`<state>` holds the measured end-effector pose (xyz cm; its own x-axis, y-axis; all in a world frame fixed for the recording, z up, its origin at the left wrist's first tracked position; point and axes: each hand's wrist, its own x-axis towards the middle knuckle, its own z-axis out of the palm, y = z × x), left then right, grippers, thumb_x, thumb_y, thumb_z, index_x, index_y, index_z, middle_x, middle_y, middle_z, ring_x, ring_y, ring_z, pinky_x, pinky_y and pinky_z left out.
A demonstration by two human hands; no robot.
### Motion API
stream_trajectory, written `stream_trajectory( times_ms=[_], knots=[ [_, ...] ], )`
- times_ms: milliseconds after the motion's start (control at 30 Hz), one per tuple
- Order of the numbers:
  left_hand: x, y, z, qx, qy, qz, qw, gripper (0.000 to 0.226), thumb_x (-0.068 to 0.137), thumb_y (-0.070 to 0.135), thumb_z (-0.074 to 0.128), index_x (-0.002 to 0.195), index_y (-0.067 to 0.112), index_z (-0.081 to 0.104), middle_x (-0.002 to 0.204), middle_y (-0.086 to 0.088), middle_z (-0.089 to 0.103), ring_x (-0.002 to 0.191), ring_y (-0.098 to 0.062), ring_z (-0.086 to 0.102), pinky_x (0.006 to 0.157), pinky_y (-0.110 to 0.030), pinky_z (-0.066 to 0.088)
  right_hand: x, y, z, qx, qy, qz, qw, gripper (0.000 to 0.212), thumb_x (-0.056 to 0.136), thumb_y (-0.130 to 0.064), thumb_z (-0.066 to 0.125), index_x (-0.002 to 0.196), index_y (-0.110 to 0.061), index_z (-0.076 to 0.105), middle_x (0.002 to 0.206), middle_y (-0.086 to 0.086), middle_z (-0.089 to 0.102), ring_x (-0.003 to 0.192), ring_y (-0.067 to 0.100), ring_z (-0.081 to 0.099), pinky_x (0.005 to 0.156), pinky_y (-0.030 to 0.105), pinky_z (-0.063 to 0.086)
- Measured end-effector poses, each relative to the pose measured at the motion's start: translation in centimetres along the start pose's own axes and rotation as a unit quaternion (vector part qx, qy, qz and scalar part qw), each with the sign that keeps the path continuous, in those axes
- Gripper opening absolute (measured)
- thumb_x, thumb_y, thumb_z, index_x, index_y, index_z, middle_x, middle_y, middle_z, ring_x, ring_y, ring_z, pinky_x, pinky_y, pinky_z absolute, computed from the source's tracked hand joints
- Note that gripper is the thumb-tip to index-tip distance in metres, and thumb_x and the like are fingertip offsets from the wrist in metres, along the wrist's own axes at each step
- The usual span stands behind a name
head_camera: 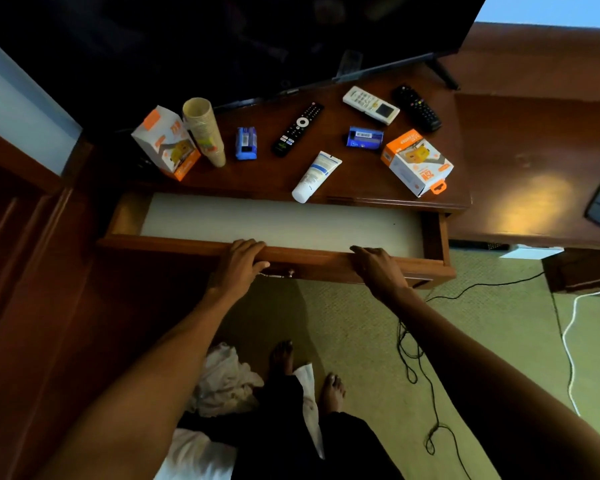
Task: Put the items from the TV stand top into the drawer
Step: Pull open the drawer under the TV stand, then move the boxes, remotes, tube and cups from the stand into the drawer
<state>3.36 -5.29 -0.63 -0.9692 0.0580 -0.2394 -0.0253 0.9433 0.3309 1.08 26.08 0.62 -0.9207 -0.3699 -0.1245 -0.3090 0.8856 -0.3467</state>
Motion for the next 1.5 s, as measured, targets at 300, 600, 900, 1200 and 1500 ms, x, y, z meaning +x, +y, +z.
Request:
stream_trajectory(
  times_ms=[300, 600, 900, 1200, 1500],
  knots=[
    [-6.7, 0.8, 2.0, -0.071, 0.006, -0.038, 0.997, 0.054, 0.089, 0.031, 0.063, 0.138, 0.013, 0.051, 0.144, -0.01, 0.049, 0.138, -0.029, 0.035, 0.113, -0.04, 0.026, -6.2, -0.3, 1.9, -0.025, -0.02, -0.03, 0.999, 0.021, 0.088, -0.006, 0.061, 0.106, -0.017, 0.061, 0.098, 0.003, 0.065, 0.088, 0.026, 0.059, 0.076, 0.036, 0.047],
    [-9.1, 0.3, 2.0, -0.132, -0.012, -0.077, 0.988, 0.054, 0.078, 0.031, 0.076, 0.129, 0.018, 0.06, 0.131, -0.013, 0.055, 0.124, -0.027, 0.047, 0.107, -0.045, 0.038, -8.8, -0.9, 1.9, 0.006, -0.04, -0.018, 0.999, 0.023, 0.091, -0.01, 0.061, 0.113, -0.015, 0.064, 0.11, 0.008, 0.066, 0.096, 0.029, 0.054, 0.08, 0.04, 0.048],
    [-7.7, 1.7, -1.4, -0.074, -0.126, -0.094, 0.985, 0.048, 0.073, 0.038, 0.08, 0.116, 0.027, 0.063, 0.123, -0.008, 0.058, 0.115, -0.029, 0.055, 0.098, -0.045, 0.045, -7.0, -0.1, -0.3, 0.067, -0.174, 0.014, 0.982, 0.037, 0.087, -0.029, 0.067, 0.122, -0.018, 0.063, 0.12, 0.005, 0.065, 0.108, 0.027, 0.059, 0.088, 0.039, 0.049],
    [1.8, 10.0, -9.1, -0.135, 0.003, -0.019, 0.991, 0.006, 0.085, 0.036, 0.066, 0.086, 0.03, 0.068, 0.097, 0.004, 0.072, 0.093, -0.02, 0.066, 0.077, -0.034, 0.053, -0.7, 3.9, -9.2, 0.134, -0.01, 0.06, 0.989, 0.033, 0.088, -0.04, 0.066, 0.115, -0.022, 0.062, 0.105, -0.004, 0.072, 0.087, 0.014, 0.067, 0.076, 0.032, 0.053],
    [14.8, 15.8, -12.6, -0.221, 0.068, 0.058, 0.971, 0.008, 0.086, 0.016, 0.068, 0.09, 0.009, 0.071, 0.086, -0.005, 0.073, 0.076, -0.015, 0.065, 0.058, -0.009, 0.037, 11.7, 9.0, -16.0, 0.055, 0.135, 0.204, 0.968, 0.071, 0.077, -0.04, 0.075, 0.133, -0.009, 0.043, 0.131, 0.017, 0.05, 0.119, 0.039, 0.047, 0.089, 0.047, 0.045]
  ],
)
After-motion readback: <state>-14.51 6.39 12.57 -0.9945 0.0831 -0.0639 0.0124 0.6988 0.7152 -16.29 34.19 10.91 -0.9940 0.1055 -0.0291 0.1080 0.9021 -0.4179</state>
